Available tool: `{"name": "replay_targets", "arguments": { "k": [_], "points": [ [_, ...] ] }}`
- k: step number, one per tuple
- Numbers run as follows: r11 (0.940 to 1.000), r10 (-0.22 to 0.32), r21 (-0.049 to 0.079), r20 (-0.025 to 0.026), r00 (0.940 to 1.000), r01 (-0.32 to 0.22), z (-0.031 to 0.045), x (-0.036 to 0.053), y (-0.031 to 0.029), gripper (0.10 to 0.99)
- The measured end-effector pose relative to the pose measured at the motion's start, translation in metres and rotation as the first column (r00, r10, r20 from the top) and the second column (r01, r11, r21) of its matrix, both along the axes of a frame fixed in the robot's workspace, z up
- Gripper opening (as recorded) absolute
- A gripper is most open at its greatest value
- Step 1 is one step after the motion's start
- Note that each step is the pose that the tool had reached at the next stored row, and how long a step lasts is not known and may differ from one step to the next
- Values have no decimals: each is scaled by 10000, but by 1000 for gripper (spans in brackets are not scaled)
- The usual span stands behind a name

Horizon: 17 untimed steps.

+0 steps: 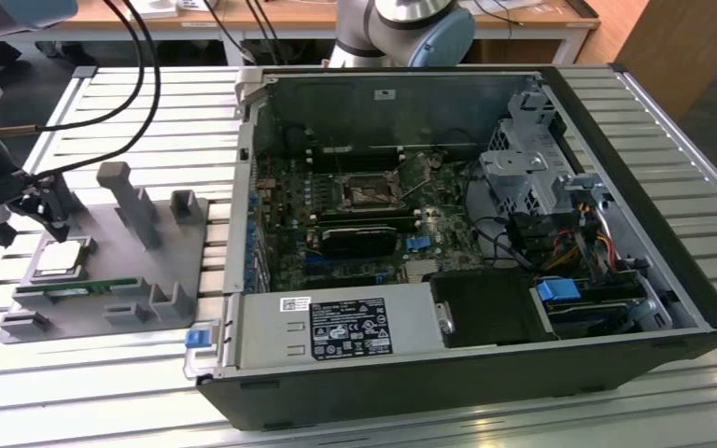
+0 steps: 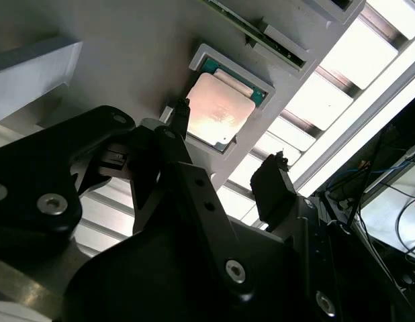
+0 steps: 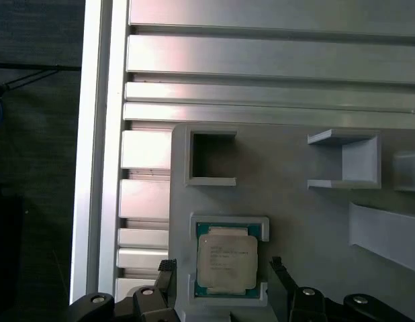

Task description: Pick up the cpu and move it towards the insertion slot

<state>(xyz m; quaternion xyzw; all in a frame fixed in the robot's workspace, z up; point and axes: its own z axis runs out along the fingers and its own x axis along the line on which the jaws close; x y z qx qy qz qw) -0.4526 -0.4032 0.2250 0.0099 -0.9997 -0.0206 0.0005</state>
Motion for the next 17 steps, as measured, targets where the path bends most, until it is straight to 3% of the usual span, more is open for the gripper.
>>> {"name": "replay_targets", "arguments": {
  "k": [10, 12, 17],
  "points": [
    [10000, -1, 0, 1, 10000, 1, -118, -6, 0, 647],
    [10000, -2, -1, 4, 10000, 2, -137, -7, -1, 718],
    [10000, -20, -1, 7, 10000, 20, -225, -6, -4, 718]
  ]
}}
